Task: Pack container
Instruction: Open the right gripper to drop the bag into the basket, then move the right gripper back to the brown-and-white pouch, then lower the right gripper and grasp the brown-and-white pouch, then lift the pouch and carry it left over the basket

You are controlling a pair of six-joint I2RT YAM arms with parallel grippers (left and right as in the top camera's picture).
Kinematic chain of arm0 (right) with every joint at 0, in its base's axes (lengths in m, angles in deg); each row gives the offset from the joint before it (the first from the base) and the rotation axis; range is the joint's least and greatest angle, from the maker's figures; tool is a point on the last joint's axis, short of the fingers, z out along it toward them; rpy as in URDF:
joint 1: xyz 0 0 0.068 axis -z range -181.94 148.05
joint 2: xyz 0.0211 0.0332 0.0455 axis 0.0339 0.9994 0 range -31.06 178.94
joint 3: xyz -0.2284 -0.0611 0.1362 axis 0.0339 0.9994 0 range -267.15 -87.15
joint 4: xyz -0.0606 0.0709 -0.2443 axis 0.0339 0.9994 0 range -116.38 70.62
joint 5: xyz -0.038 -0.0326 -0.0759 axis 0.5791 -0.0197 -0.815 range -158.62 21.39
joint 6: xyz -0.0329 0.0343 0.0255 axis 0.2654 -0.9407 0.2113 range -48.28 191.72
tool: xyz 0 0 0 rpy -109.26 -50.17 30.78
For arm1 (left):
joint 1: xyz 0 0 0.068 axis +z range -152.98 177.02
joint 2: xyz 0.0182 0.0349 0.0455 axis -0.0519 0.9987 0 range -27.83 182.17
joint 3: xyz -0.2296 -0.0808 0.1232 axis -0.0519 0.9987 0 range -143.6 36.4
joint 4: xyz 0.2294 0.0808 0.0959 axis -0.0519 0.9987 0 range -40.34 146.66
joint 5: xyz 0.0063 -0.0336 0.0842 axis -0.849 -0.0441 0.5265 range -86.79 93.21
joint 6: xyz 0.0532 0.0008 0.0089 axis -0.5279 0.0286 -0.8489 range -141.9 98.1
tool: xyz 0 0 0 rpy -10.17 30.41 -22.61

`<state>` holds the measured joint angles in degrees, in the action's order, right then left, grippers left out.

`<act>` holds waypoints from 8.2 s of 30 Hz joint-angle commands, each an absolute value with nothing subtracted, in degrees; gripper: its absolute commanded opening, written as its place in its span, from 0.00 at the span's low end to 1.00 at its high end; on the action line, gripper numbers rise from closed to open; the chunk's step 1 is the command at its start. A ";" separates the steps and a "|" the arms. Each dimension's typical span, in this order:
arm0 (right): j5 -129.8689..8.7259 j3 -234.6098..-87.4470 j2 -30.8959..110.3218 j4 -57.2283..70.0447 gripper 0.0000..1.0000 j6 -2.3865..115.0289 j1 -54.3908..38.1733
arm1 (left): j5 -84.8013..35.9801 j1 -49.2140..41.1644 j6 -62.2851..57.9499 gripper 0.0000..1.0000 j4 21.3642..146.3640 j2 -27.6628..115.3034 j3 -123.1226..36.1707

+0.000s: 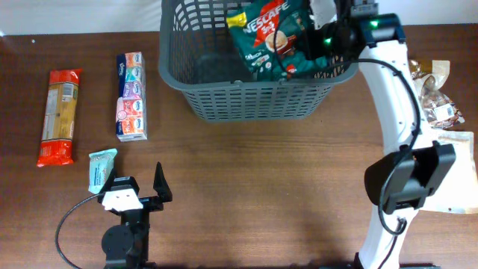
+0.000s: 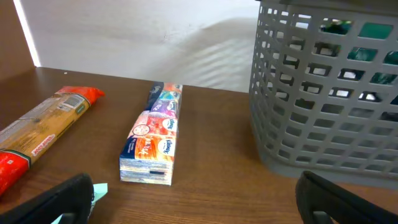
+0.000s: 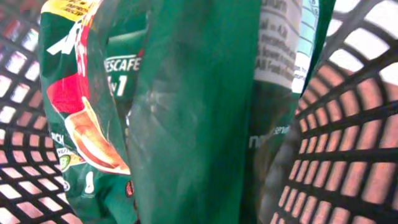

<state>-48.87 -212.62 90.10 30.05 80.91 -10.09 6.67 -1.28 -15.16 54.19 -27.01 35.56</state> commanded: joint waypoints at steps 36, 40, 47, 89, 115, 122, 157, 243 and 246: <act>-77.48 -251.94 90.37 49.43 0.99 80.19 -2.83 | 6.95 -0.93 -15.07 0.99 54.13 -27.47 35.89; -79.20 -256.90 90.37 53.94 0.99 80.10 4.36 | 6.95 -0.93 -15.07 0.99 54.11 -27.47 35.89; -79.42 -255.29 91.77 61.91 0.99 78.66 16.03 | 6.95 -0.93 -15.07 0.99 54.11 -27.47 35.89; -72.63 -213.23 97.19 39.03 0.99 98.51 28.18 | 6.95 -0.93 -15.07 0.99 54.13 -27.47 35.89; -71.60 -212.99 109.93 38.96 0.99 101.89 28.14 | 6.95 -0.93 -15.07 0.99 54.13 -27.47 35.89; -71.42 -212.99 109.93 36.14 0.99 102.81 28.14 | 6.95 -0.93 -15.07 0.99 54.11 -27.47 35.89; -65.17 -212.16 113.64 29.11 0.99 101.02 28.05 | 6.95 -0.93 -15.07 0.99 54.11 -27.47 35.89; -42.99 -260.69 101.89 53.21 0.04 86.46 -9.61 | 6.95 -0.93 -15.07 0.99 54.13 -27.47 35.89; -43.51 -255.20 102.48 49.89 0.03 86.42 -10.17 | 6.95 -0.93 -15.07 0.99 54.11 -27.47 35.89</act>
<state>-40.56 -258.63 102.91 51.20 85.74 -9.91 6.67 -1.28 -15.16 54.19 -26.99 35.56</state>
